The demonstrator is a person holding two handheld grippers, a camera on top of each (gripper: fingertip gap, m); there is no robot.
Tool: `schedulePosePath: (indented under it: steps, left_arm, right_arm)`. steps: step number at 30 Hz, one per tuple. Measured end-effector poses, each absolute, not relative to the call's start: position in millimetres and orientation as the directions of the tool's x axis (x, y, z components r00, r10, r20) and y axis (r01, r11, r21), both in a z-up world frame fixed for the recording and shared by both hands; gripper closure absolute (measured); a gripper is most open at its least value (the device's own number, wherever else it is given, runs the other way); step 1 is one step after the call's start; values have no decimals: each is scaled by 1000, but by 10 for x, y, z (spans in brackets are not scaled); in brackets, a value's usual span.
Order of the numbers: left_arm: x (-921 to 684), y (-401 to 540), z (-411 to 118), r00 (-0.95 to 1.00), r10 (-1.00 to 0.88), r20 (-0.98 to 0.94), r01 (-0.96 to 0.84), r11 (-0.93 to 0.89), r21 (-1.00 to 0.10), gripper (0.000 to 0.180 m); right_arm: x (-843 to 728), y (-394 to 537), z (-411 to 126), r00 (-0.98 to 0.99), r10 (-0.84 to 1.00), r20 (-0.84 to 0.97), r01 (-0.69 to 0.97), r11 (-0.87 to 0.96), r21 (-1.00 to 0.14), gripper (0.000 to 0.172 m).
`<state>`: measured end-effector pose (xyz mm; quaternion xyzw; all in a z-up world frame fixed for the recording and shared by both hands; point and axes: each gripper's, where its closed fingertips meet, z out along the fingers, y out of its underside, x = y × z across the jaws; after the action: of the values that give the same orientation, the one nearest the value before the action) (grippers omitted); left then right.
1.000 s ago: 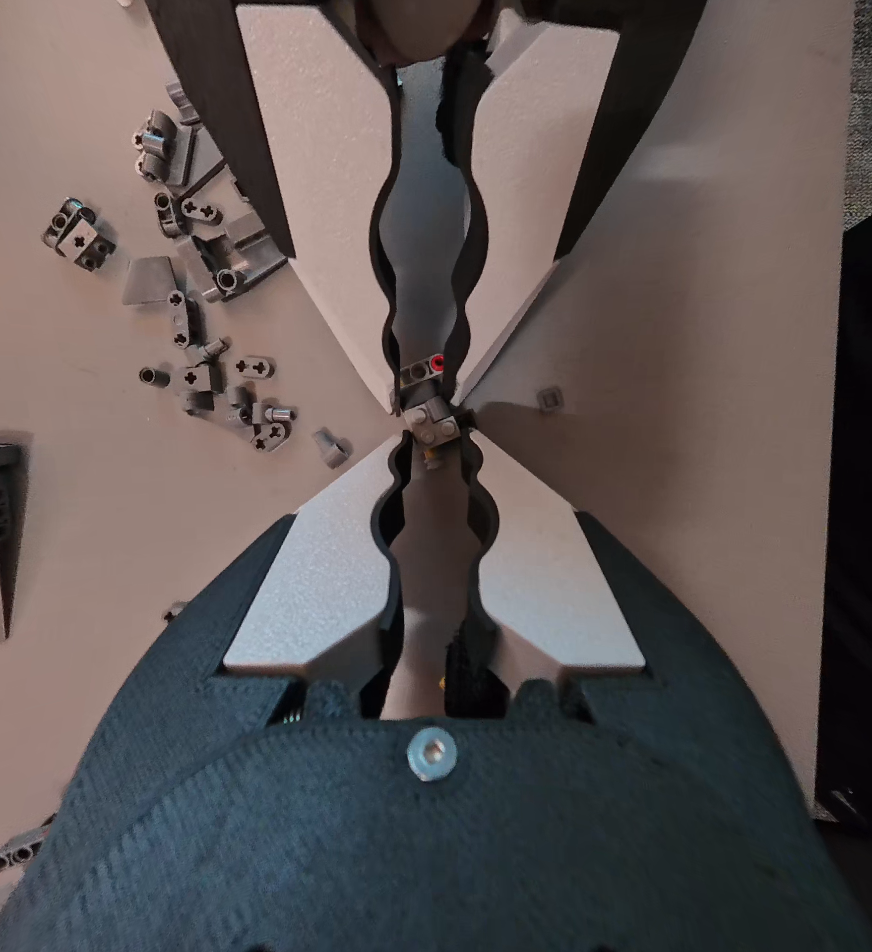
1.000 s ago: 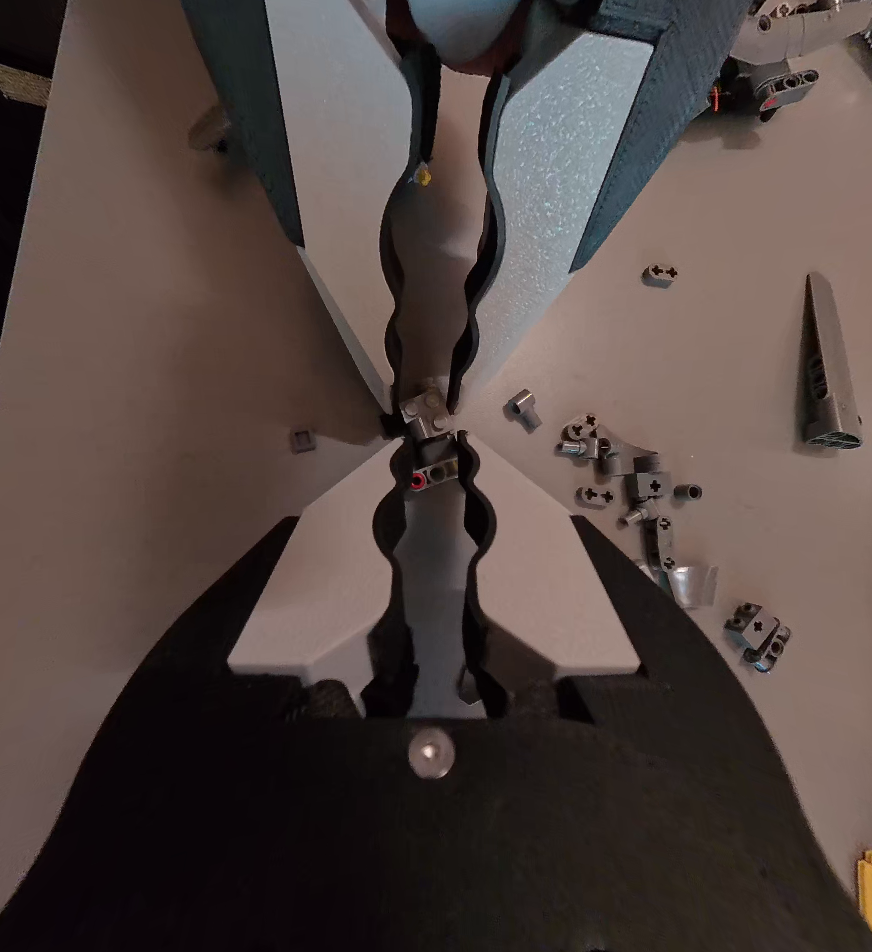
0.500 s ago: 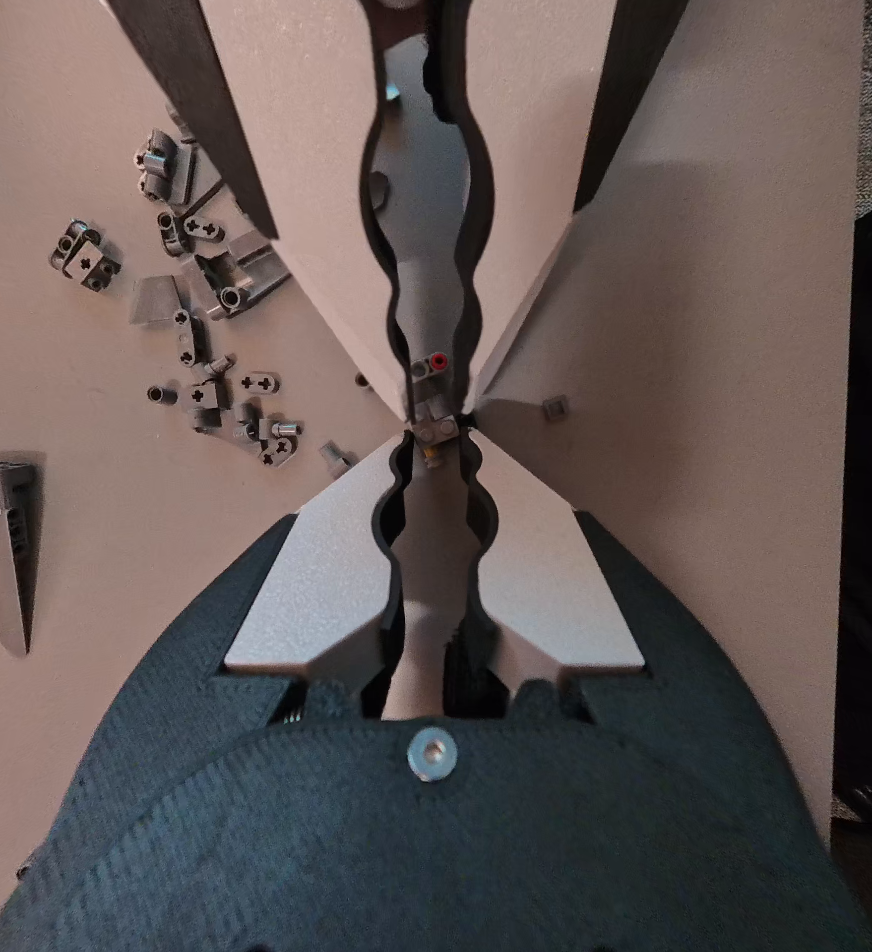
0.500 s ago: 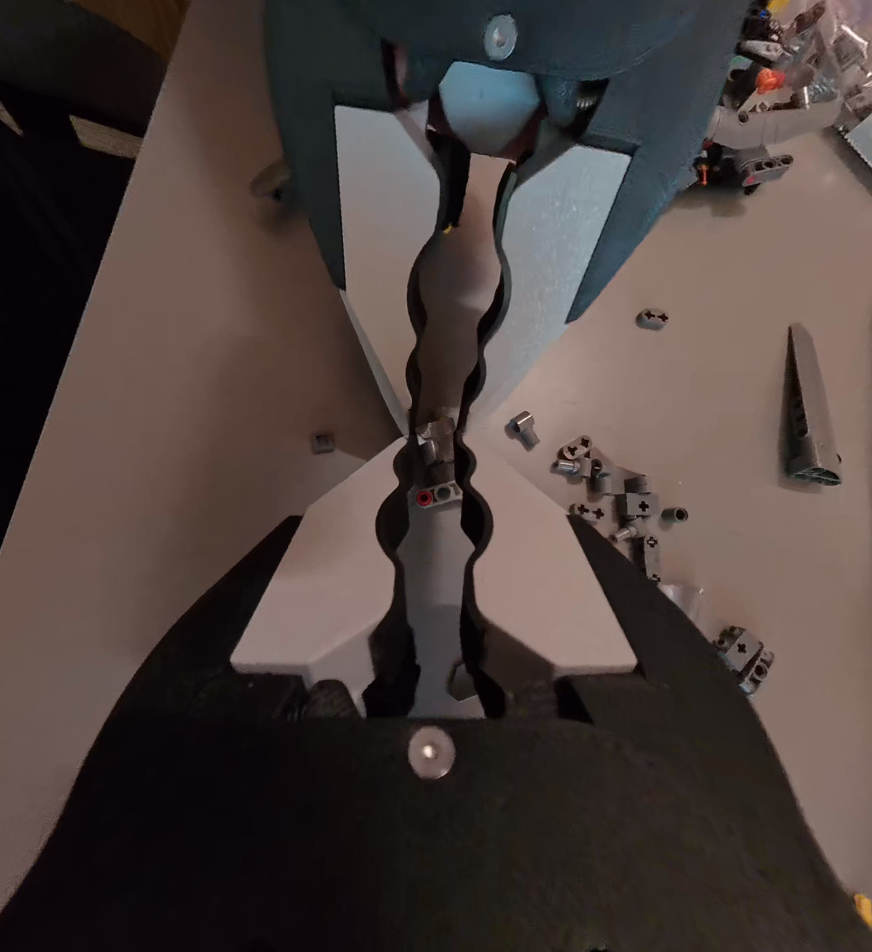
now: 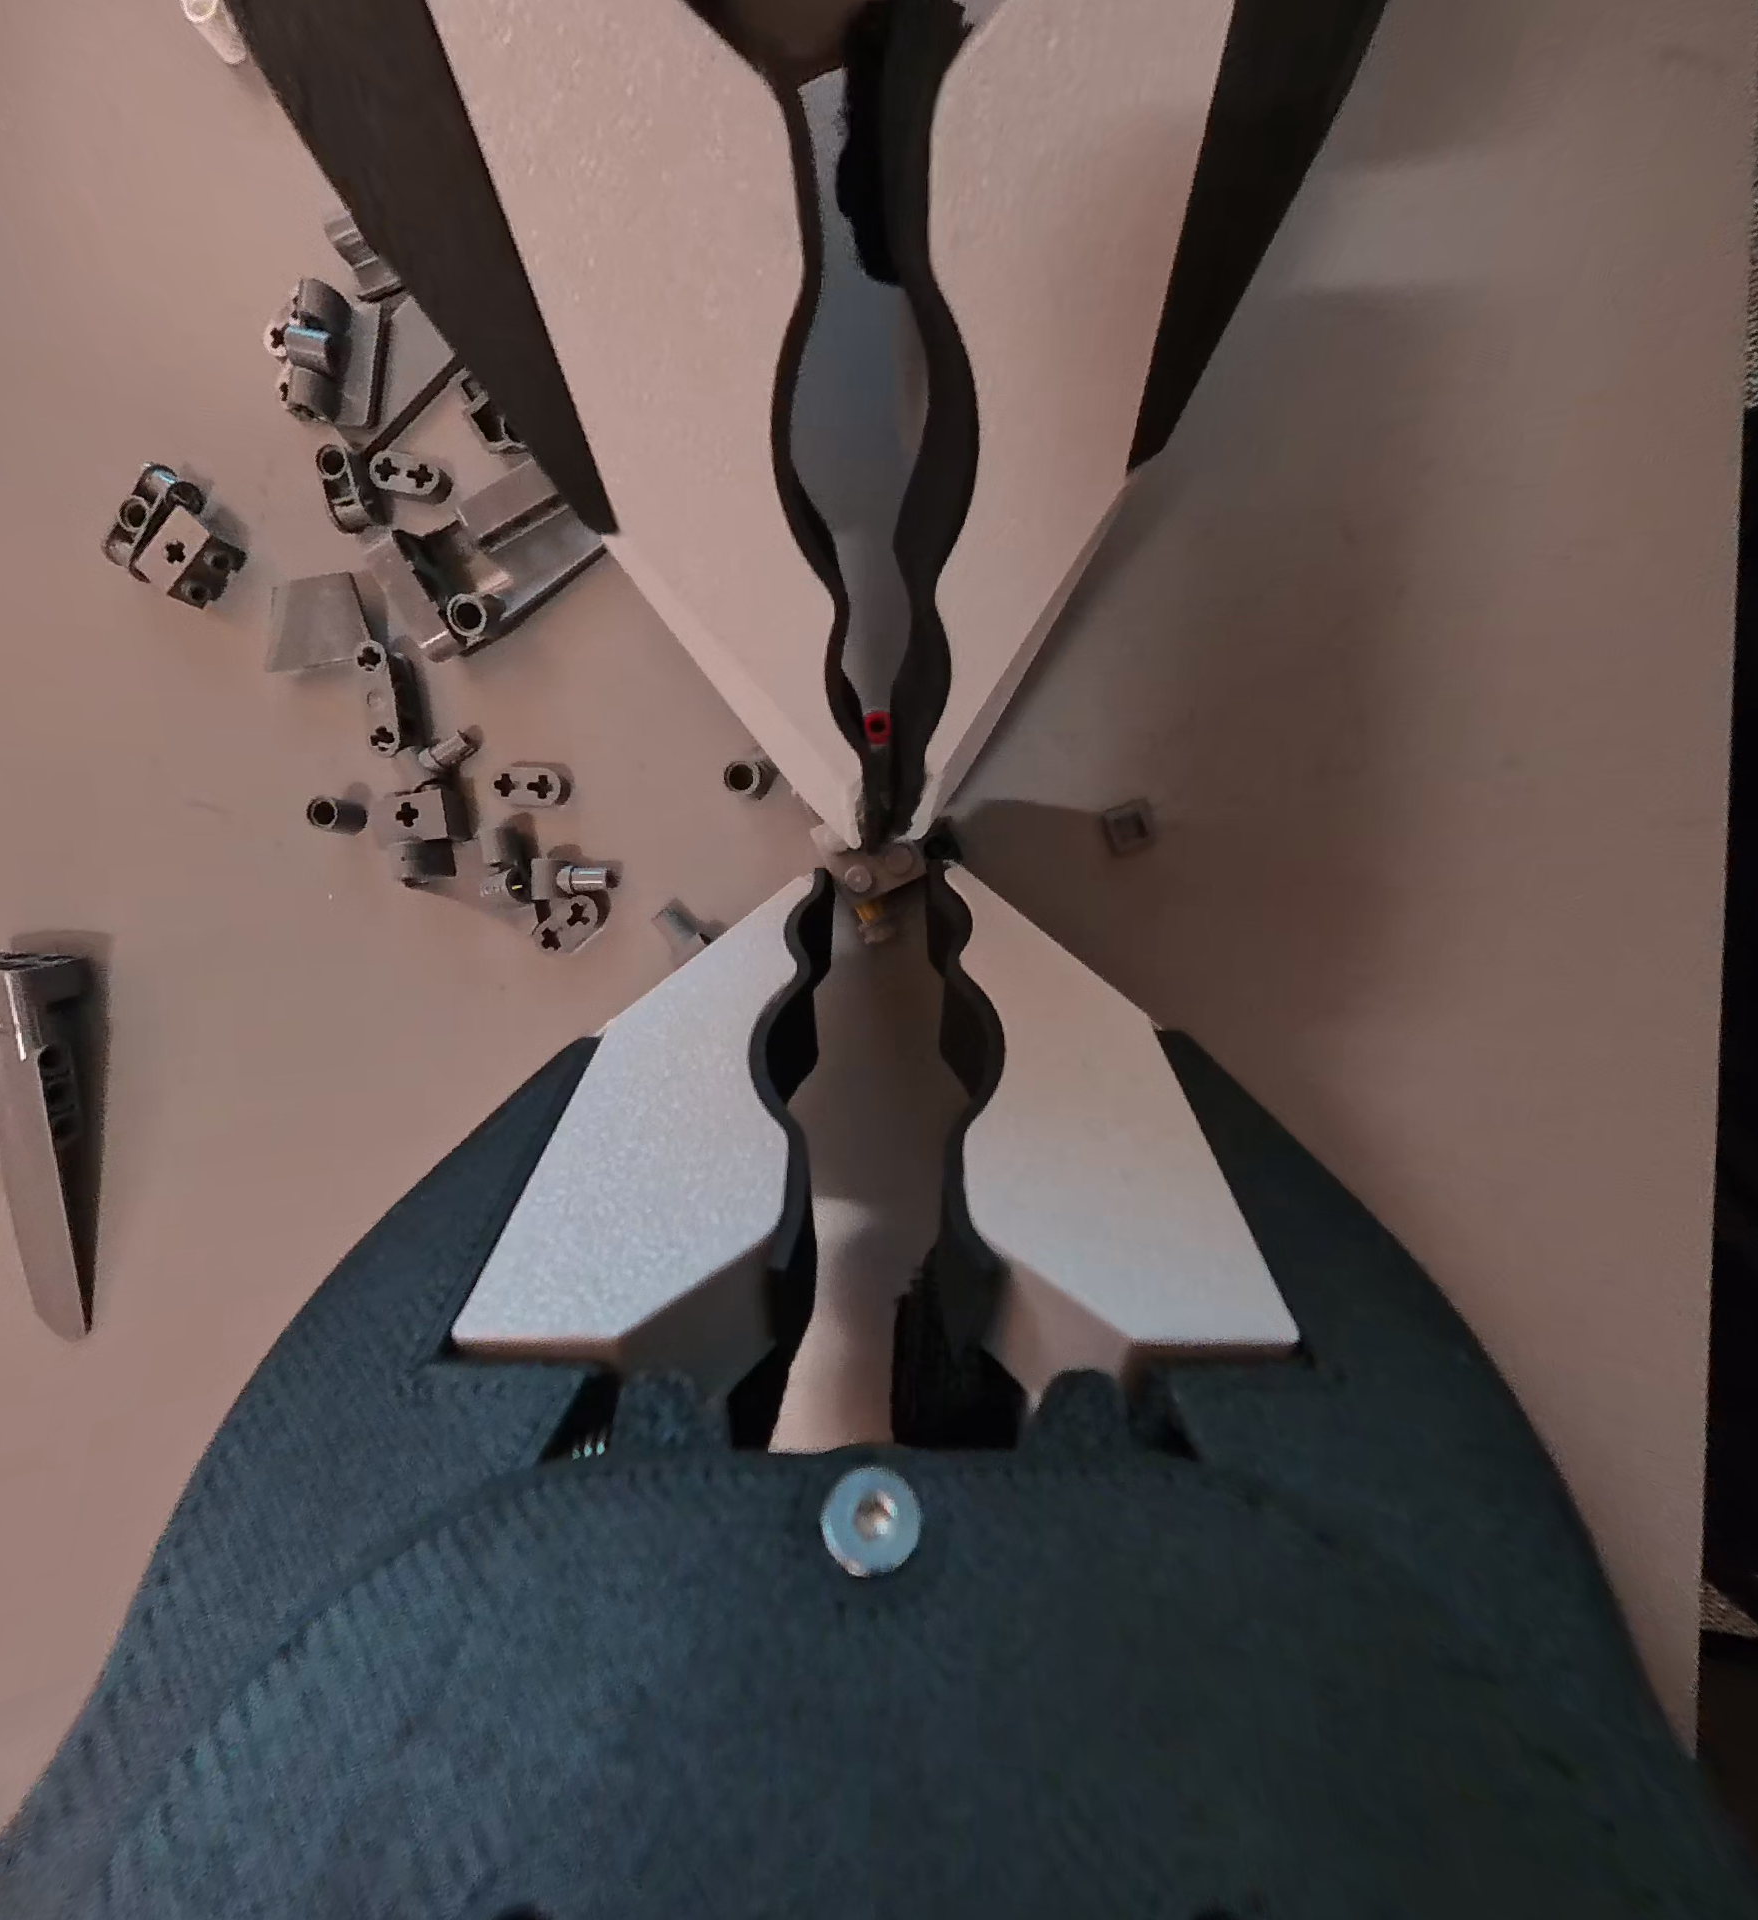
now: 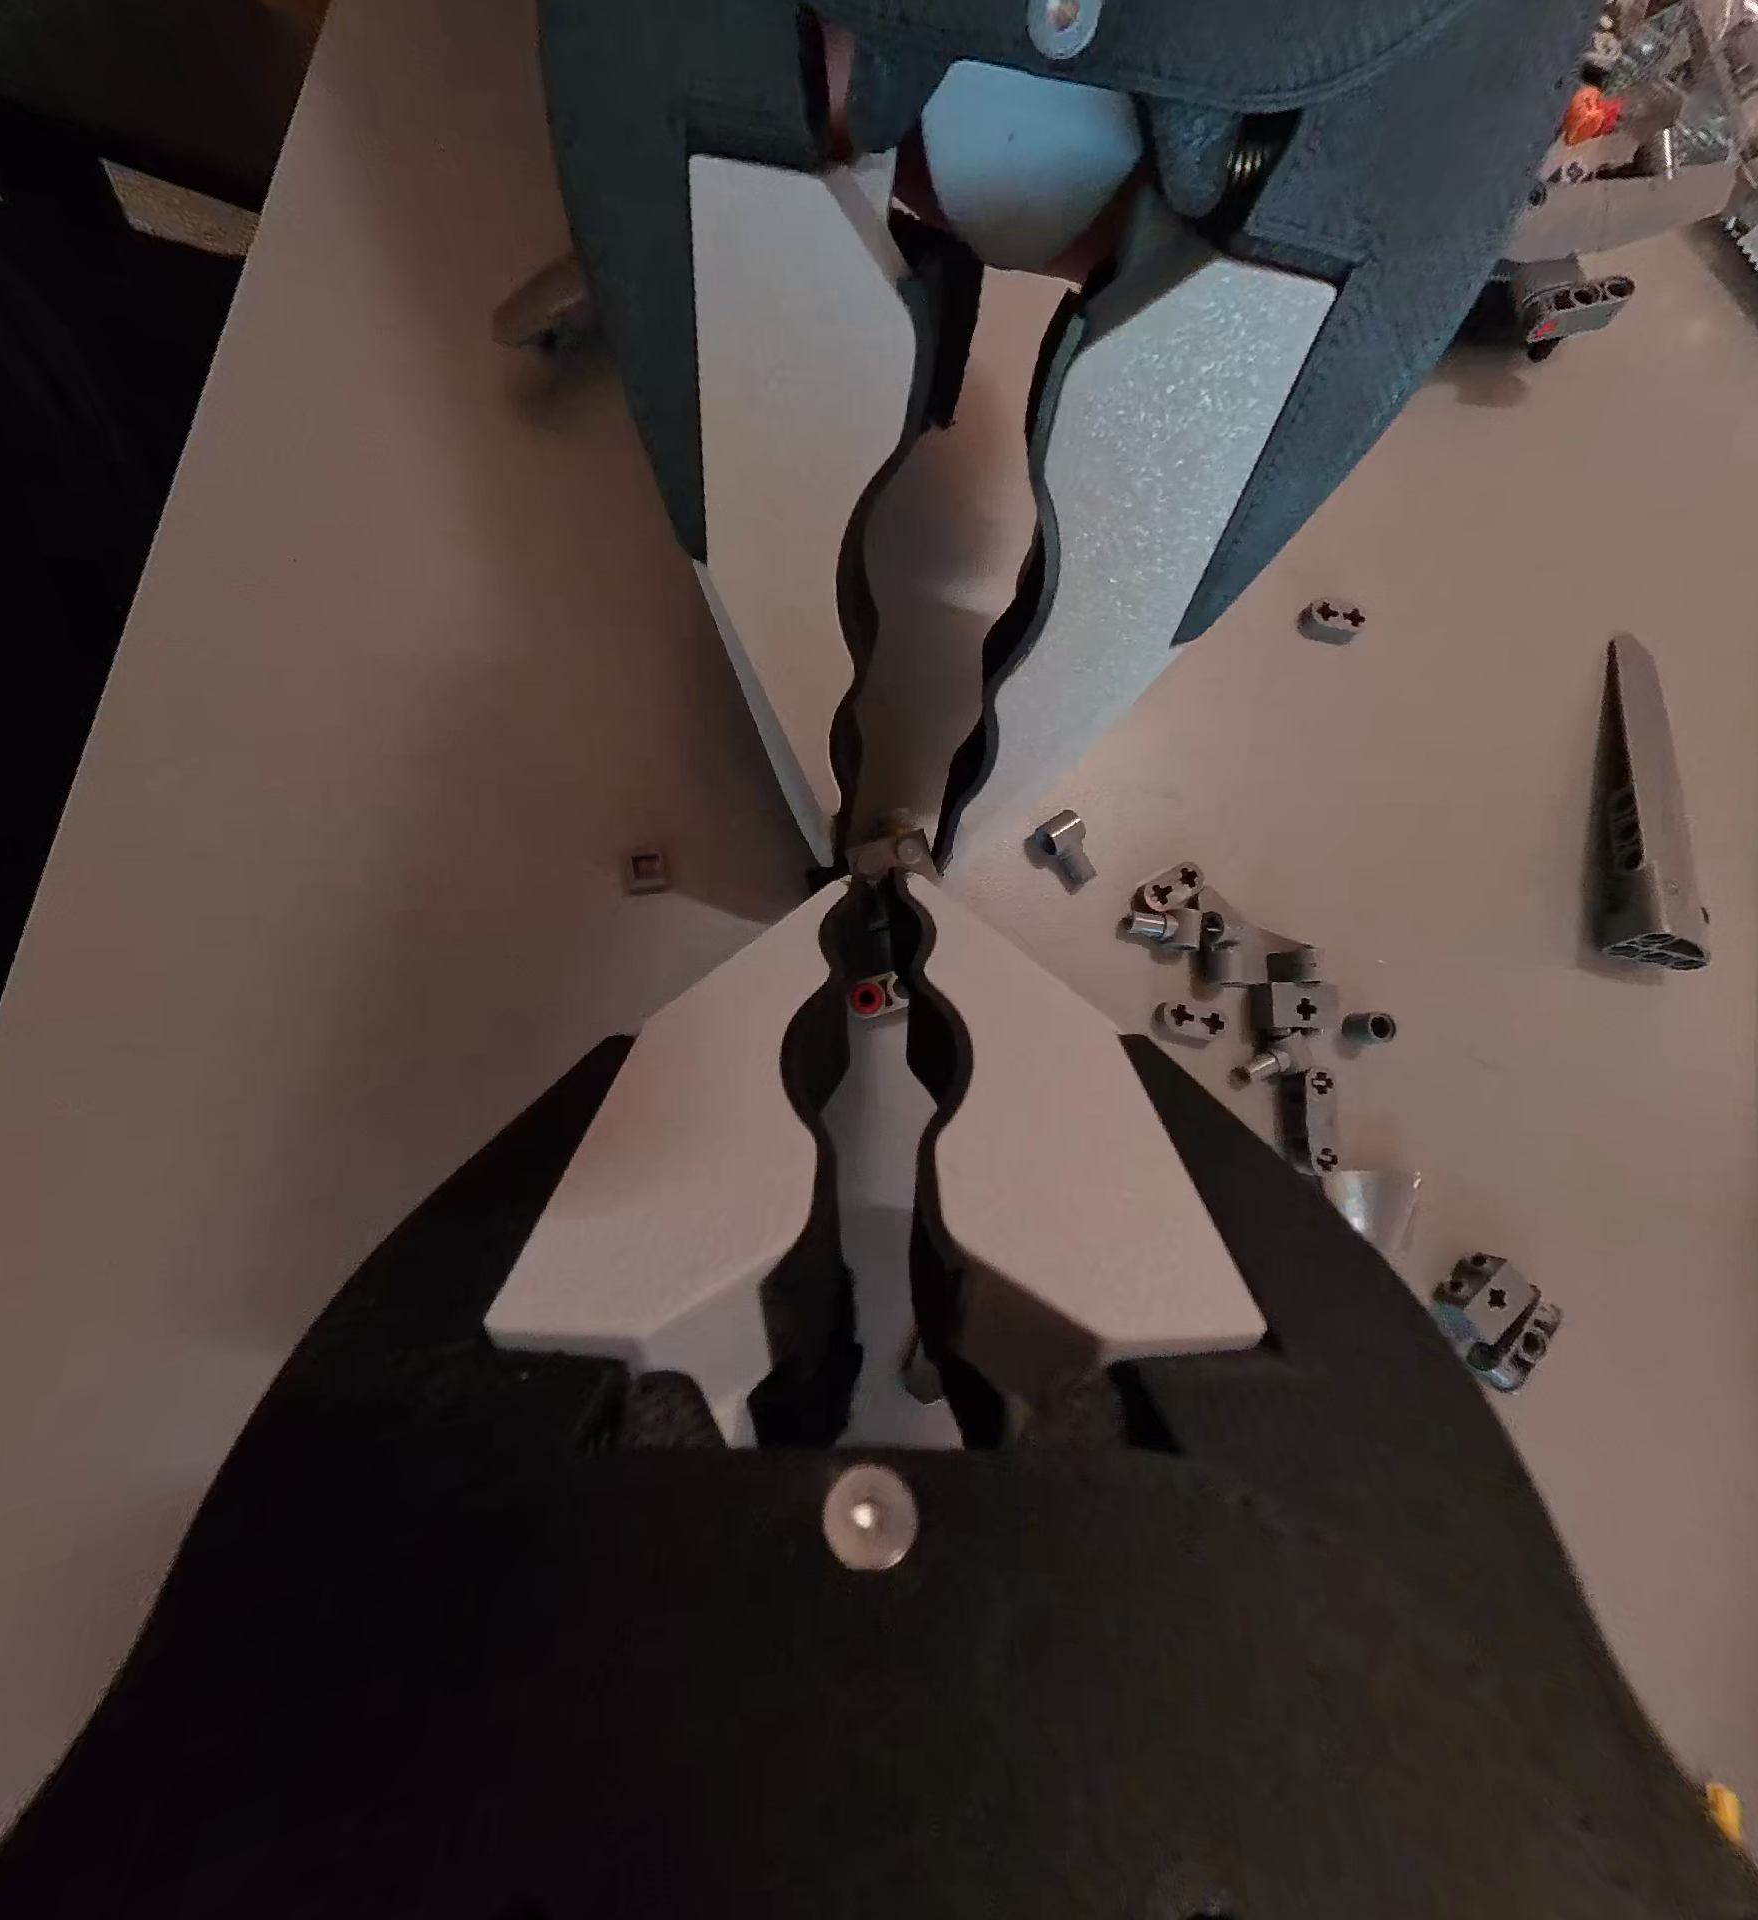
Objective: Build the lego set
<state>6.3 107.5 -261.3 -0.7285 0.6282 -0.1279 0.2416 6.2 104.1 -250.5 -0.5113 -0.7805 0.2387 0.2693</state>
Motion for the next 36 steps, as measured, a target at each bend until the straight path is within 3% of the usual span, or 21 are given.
schedulePosePath:
  steps: [36]
  left_arm:
    - [121,1100,-2614,116,-982,-150,-884,-33,-467,165]
  right_arm:
    - [126,1039,-2486,-308,946,104,675,294,-677,166]
